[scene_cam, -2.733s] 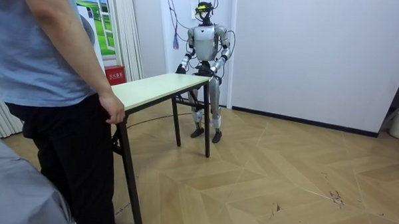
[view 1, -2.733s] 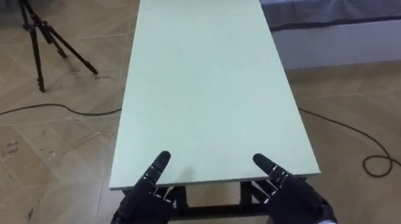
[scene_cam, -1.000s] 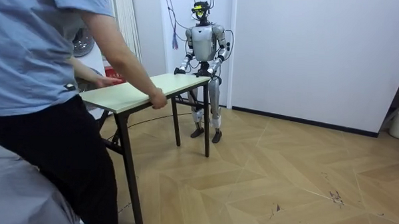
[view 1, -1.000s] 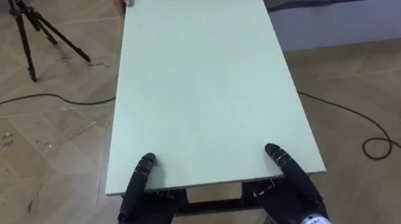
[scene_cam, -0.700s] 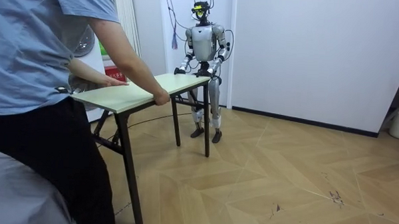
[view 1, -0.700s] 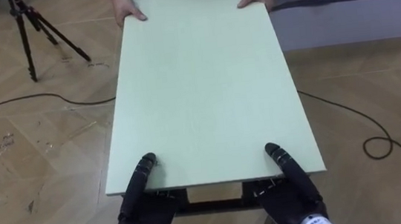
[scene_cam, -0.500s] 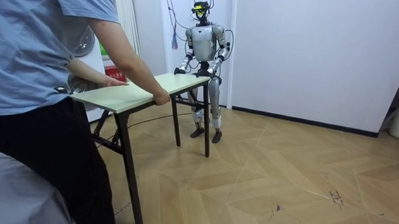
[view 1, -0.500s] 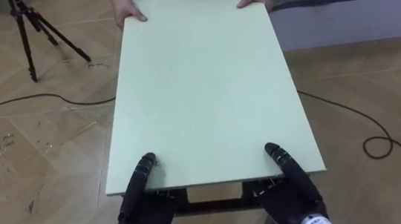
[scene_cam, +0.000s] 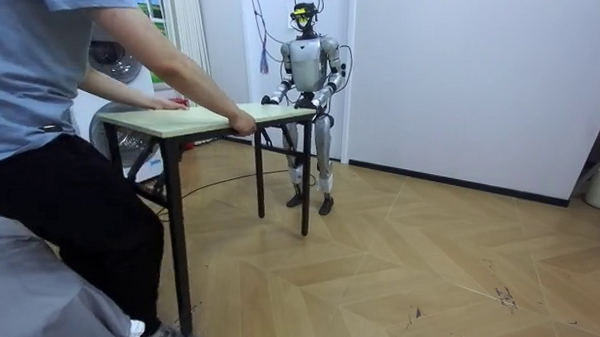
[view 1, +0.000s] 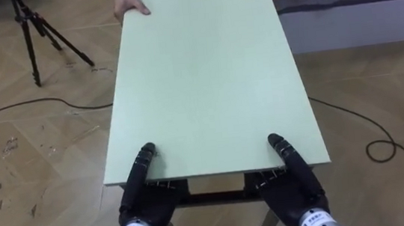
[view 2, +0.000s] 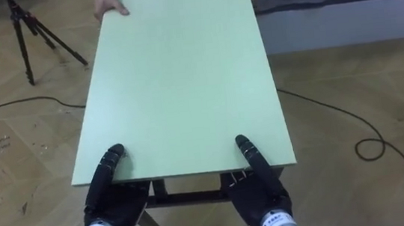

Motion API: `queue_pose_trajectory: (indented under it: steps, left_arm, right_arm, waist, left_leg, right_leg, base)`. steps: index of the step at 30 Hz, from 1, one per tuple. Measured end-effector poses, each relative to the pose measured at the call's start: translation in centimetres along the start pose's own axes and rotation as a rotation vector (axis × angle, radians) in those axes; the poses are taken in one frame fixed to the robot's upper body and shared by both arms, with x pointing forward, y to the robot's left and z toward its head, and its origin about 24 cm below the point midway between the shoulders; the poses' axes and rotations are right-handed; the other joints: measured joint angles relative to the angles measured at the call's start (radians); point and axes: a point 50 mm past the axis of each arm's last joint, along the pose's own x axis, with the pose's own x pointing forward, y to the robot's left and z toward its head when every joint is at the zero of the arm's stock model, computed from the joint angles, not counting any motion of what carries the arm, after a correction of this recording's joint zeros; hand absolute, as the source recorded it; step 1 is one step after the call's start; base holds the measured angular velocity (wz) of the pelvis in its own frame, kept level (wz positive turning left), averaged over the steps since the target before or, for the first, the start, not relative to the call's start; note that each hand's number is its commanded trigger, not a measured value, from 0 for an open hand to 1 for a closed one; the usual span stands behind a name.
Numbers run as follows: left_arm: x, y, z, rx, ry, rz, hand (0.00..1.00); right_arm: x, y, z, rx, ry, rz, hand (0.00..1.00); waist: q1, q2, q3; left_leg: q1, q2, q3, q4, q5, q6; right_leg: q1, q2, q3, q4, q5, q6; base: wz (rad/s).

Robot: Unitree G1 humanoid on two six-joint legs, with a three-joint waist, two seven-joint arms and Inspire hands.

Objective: Move table with human

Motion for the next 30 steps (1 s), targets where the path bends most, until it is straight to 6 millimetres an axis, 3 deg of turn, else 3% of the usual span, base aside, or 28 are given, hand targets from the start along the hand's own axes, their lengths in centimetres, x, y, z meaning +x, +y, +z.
queue_pose_trajectory:
  steps: [8,12,15,19,21,23,24,26,28,29,30]
  left_arm:
    - [0.0,-0.2,-0.4,0.006,0.004,-0.036,1.00]
    - [-0.5,0.0,-0.8,-0.013,0.005,-0.067,1.00]
    - [-1.0,0.6,-1.1,-0.027,0.007,-0.063,1.00]
    - [-1.1,0.9,-1.3,-0.021,0.011,-0.056,1.00]
    - [-1.0,0.7,-1.4,-0.022,0.018,-0.063,1.00]
    - [-1.0,0.8,-1.7,-0.039,0.026,-0.063,1.00]
    - [-1.4,1.2,-1.9,-0.067,0.026,-0.055,1.00]
    - [-1.8,1.7,-2.0,-0.100,0.019,-0.055,1.00]
    - [-1.6,1.4,-2.0,-0.097,0.024,-0.069,1.00]
    - [-1.5,1.2,-2.0,-0.094,0.027,-0.075,1.00]
    - [-1.2,0.9,-1.9,-0.093,0.027,-0.089,1.00]
  right_arm:
    - [-0.1,0.0,0.2,-0.005,-0.026,0.024,1.00]
    - [-0.3,0.0,0.2,-0.004,-0.041,0.059,1.00]
    - [-0.8,-0.7,-0.1,0.005,-0.039,0.055,1.00]
    - [-1.1,-1.1,-0.3,0.015,-0.040,0.047,1.00]
    - [-1.1,-1.1,0.0,0.007,-0.048,0.060,1.00]
    - [-1.0,-0.8,0.2,-0.005,-0.050,0.071,1.00]
    - [-1.0,-0.9,0.3,-0.017,-0.042,0.067,1.00]
    - [-0.9,-0.7,0.2,-0.038,-0.034,0.069,1.00]
    - [-0.7,-0.5,0.4,-0.055,-0.045,0.079,1.00]
    - [-0.7,-0.4,0.5,-0.056,-0.050,0.084,1.00]
    - [-0.4,0.0,0.6,-0.056,-0.054,0.098,1.00]
  waist:
    - [-0.001,-0.005,-0.0043]
    - [0.003,-0.012,-0.0087]
    - [0.025,-0.011,-0.0084]
    - [0.035,-0.011,-0.0088]
    - [0.031,-0.015,-0.0142]
    - [0.030,-0.003,-0.0134]
    - [0.045,0.014,-0.0193]
    - [0.040,0.042,-0.0201]
    - [-0.005,0.051,-0.0132]
    - [-0.008,0.050,-0.0123]
    - [-0.010,0.049,-0.0099]
  left_leg:
    - [-0.009,0.002,-0.003,0.003,0.000,0.000]
    - [-0.027,0.006,-0.010,0.056,-0.001,-0.002]
    - [-0.044,0.024,-0.032,0.138,-0.005,-0.008]
    - [-0.113,0.044,-0.066,0.263,-0.004,-0.010]
    - [-0.147,0.044,-0.087,0.273,0.010,-0.042]
    - [-0.174,0.069,-0.076,0.331,-0.009,-0.074]
    - [-0.191,0.099,-0.055,0.483,-0.038,-0.091]
    - [-0.192,0.119,-0.077,0.647,-0.044,-0.093]
    - [-0.162,0.122,-0.094,0.649,-0.065,-0.093]
    - [-0.148,0.122,-0.093,0.632,-0.071,-0.095]
    - [-0.113,0.126,-0.091,0.570,-0.103,-0.099]
  right_leg:
    - [-0.010,0.002,0.001,0.000,0.000,0.000]
    - [-0.007,0.001,0.000,0.005,0.000,0.000]
    - [-0.009,0.013,0.008,0.059,0.000,0.000]
    - [-0.012,0.040,0.056,0.081,-0.002,-0.023]
    - [-0.012,0.046,0.055,0.027,0.000,-0.045]
    - [-0.020,0.050,0.006,0.002,0.007,-0.065]
    - [-0.017,0.072,-0.028,0.001,-0.002,-0.086]
    - [-0.008,0.105,-0.071,0.003,-0.013,-0.106]
    - [-0.057,0.115,-0.147,0.047,-0.012,-0.114]
    - [-0.073,0.114,-0.153,0.059,-0.011,-0.116]
    - [-0.102,0.114,-0.159,0.081,-0.009,-0.119]
  base:
    - [-0.03]
    - [0.00]
    - [0.03]
    - [0.17]
    - [0.18]
    - [-0.16]
    - [-0.49]
    - [-0.27]
    - [0.50]
    - [0.27]
    - [0.00]
